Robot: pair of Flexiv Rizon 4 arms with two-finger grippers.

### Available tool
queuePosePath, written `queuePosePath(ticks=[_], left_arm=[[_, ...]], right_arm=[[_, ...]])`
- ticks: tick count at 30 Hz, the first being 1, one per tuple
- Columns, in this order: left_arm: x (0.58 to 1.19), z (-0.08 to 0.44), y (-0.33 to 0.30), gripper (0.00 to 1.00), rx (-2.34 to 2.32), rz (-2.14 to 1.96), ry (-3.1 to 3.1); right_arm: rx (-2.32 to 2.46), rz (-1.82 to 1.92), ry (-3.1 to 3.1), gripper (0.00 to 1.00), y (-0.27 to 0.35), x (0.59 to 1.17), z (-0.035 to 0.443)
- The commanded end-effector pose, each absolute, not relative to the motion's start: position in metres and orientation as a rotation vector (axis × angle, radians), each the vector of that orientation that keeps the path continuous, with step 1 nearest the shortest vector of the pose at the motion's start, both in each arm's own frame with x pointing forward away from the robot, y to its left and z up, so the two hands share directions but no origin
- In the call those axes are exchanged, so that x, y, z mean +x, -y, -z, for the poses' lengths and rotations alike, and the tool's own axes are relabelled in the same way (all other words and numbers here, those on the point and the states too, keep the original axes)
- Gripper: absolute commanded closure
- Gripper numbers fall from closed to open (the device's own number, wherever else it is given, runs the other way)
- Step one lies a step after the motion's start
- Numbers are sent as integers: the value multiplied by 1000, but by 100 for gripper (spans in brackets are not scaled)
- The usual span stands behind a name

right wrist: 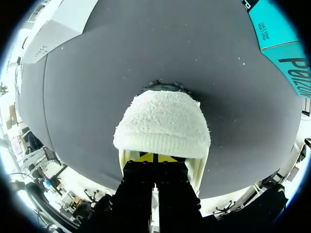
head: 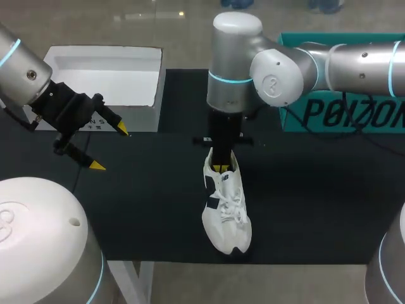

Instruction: Take the shoe out of the shoebox, open the shoe tongue, remove and reinsert the insole, then place the shoe into the shoebox

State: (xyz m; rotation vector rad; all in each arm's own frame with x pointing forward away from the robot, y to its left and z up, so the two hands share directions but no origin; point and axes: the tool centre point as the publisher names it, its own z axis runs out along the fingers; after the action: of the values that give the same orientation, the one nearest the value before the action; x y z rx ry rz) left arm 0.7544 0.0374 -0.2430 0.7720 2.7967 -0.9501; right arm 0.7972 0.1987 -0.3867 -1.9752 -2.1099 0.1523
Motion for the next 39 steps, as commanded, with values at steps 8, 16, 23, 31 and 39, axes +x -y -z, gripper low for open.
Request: queuePosePath(ticks=[8, 16, 23, 31, 39], left_arm=[[755, 243, -37, 0, 773, 945, -2800], [755, 243, -37, 0, 773, 945, -2800], [755, 243, -37, 0, 773, 945, -2800], [755, 243, -37, 0, 773, 945, -2800], [755, 243, -37, 0, 773, 945, -2800]], right_arm=[[-1977, -215, 2104, 100, -195, 791, 380], [-2001, -255, 2096, 100, -187, 777, 367], [-2018, -254, 2080, 100, -182, 768, 362], [-2036, -283, 2075, 100, -180, 762, 355], [-2038, -271, 2046, 73, -179, 762, 363]])
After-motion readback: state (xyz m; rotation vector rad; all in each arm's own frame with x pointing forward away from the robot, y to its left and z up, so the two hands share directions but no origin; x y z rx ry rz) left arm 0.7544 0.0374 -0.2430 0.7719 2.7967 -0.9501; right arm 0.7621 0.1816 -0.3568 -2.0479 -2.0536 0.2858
